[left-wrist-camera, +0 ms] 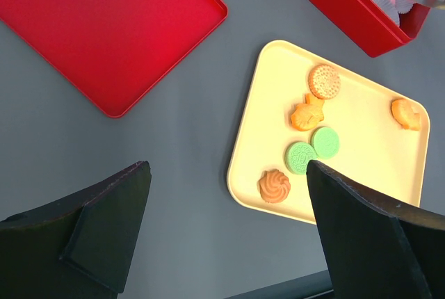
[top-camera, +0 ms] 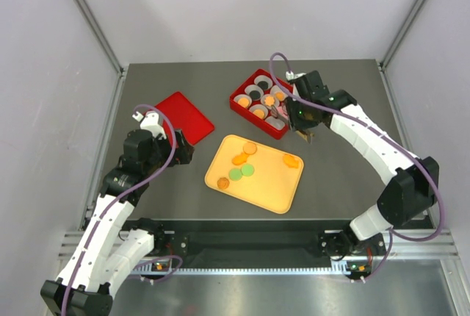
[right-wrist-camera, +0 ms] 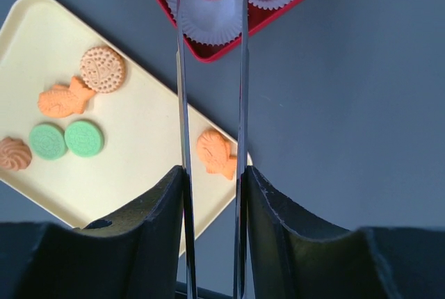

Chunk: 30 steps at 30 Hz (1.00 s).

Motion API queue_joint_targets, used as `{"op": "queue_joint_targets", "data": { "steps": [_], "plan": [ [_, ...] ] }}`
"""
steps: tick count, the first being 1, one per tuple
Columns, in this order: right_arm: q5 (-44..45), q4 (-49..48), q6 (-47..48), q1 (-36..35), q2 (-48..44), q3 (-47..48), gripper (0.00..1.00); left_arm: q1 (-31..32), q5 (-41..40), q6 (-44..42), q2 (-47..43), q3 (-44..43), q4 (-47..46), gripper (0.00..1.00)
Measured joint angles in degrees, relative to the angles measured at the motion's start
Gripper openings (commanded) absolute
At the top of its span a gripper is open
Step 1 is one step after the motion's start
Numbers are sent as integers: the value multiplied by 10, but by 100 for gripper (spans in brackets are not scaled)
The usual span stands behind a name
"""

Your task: Pack the cookies

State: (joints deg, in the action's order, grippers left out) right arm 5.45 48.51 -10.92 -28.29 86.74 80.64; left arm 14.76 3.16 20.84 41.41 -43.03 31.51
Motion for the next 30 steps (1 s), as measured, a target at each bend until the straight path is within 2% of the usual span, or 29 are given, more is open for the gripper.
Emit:
{"op": "queue_joint_targets", "data": {
  "steps": [30],
  "plan": [
    [-26,-32,3,1,12,-42,40,0,2,0,0,0,0,99]
  ]
}}
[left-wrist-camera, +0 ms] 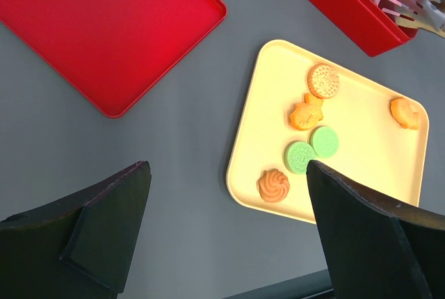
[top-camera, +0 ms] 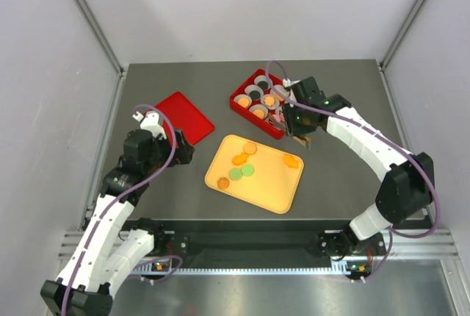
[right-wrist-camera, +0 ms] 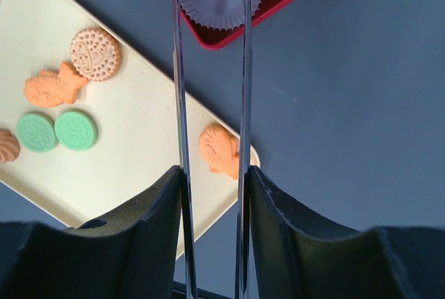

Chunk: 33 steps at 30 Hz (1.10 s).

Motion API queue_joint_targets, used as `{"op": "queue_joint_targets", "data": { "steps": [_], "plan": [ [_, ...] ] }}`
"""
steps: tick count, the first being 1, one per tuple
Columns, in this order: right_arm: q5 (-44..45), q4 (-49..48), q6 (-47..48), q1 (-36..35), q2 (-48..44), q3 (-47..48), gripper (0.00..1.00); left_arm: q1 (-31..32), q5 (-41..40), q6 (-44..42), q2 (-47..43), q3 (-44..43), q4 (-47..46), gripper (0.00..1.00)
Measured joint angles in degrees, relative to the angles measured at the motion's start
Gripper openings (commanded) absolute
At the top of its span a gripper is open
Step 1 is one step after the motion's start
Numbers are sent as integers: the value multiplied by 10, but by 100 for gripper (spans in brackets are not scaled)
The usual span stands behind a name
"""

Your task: Pack the cookies

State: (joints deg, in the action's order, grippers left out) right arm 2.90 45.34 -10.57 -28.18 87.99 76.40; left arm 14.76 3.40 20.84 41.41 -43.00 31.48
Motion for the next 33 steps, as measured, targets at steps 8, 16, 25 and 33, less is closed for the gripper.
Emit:
{"op": "queue_joint_targets", "data": {
  "steps": [8,16,25,33],
  "plan": [
    [0,-2,1,2,0,-3,43,0,0,0,0,0,0,99],
    [0,-2,1,2,0,-3,44,0,0,0,0,0,0,99],
    [0,-1,1,3,0,-3,46,0,0,0,0,0,0,99],
    [-3,-1,1,6,0,-2,45,0,0,0,0,0,0,99]
  ]
}}
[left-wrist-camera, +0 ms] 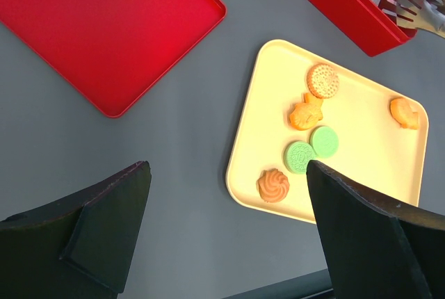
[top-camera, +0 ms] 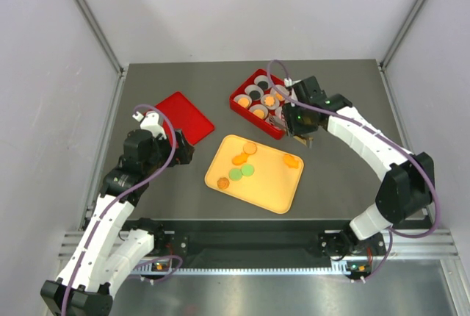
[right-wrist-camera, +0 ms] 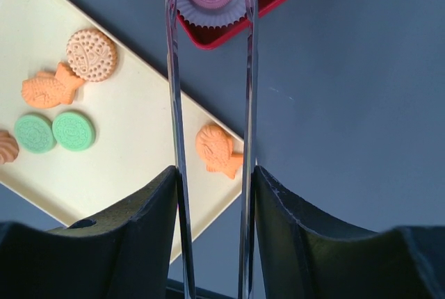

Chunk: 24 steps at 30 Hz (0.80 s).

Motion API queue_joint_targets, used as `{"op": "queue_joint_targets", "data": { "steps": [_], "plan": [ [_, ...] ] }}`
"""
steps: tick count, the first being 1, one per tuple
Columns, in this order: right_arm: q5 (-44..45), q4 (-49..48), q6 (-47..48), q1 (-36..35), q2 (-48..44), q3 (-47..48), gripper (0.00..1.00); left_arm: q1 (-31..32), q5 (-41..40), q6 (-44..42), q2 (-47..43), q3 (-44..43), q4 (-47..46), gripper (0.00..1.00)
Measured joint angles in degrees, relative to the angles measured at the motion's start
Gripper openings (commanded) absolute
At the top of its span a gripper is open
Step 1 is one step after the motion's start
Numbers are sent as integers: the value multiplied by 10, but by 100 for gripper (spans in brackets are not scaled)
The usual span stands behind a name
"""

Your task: Pack the cookies

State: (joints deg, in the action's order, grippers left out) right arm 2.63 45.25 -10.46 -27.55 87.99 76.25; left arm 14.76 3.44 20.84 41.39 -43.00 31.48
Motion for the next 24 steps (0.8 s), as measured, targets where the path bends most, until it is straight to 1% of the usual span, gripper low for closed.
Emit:
{"op": "queue_joint_targets", "data": {
  "steps": [4,7,12,16,18,20,24],
  "plan": [
    [-5,16,0,15,-1,26,46,0,3,0,0,0,0,99],
    [-10,11,-3,47,-12,52,48,0,6,0,0,0,0,99],
    [-14,-27,-26,164,-56,45,47,0,10,0,-2,0,0,99],
    [-10,-100,-57,248,-68,-20,47,5,13,0,-10,0,0,99],
    [-4,-131,-70,271,-53,-53,47,11,14,0,-13,0,0,99],
    [6,-164,-80,283,-19,-77,47,17,15,0,-14,0,0,99],
    [27,-203,-89,289,51,-89,49,24,15,0,-14,0,0,99]
  ]
}}
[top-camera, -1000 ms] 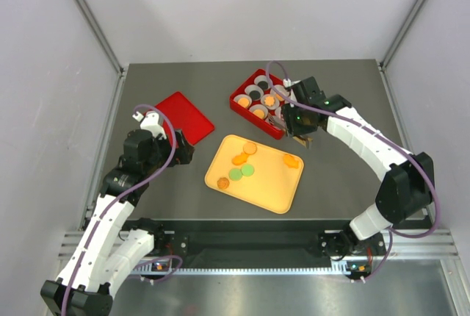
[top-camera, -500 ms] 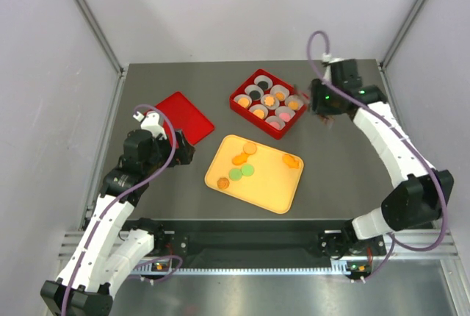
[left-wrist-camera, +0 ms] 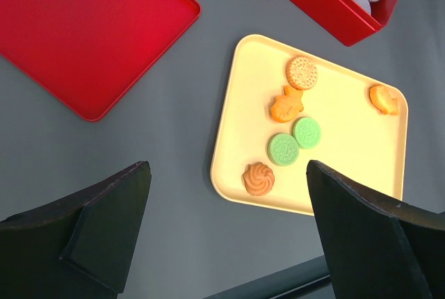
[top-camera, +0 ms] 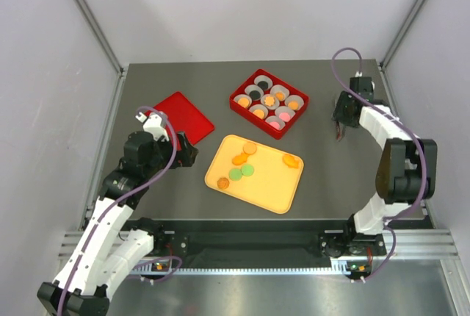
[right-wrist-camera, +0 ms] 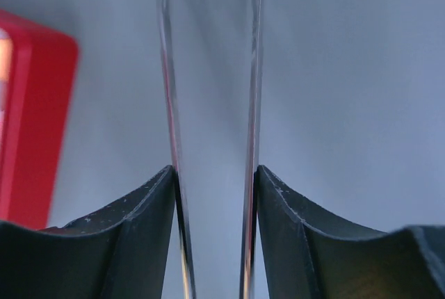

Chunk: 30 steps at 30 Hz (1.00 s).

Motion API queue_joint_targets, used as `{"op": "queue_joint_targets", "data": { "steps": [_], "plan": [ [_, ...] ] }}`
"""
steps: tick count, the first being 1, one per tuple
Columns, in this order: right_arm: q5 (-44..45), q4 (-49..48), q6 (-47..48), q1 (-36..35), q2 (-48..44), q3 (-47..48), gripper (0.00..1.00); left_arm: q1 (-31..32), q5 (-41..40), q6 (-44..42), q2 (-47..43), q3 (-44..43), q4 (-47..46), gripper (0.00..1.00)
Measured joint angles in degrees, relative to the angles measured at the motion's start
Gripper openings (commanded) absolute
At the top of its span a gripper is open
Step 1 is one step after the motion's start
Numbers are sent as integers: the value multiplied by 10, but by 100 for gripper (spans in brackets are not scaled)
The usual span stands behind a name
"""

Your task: Pack the cookies

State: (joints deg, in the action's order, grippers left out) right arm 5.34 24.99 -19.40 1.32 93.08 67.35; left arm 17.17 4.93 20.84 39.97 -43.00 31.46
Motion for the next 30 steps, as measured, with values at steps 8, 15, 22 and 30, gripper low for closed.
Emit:
{"op": "queue_joint_targets", "data": {
  "steps": [8,15,22,30],
  "plan": [
    [23,-32,-8,0,54,-19,73,4,0,0,-3,0,0,99],
    [31,-53,-12,0,60,-57,89,6,2,0,13,0,-1,99],
    [35,-67,-19,0,44,-101,100,6,2,0,17,0,-1,99],
    [47,-60,-40,-21,-160,-115,100,6,-13,6,29,0,-1,99]
  ]
}}
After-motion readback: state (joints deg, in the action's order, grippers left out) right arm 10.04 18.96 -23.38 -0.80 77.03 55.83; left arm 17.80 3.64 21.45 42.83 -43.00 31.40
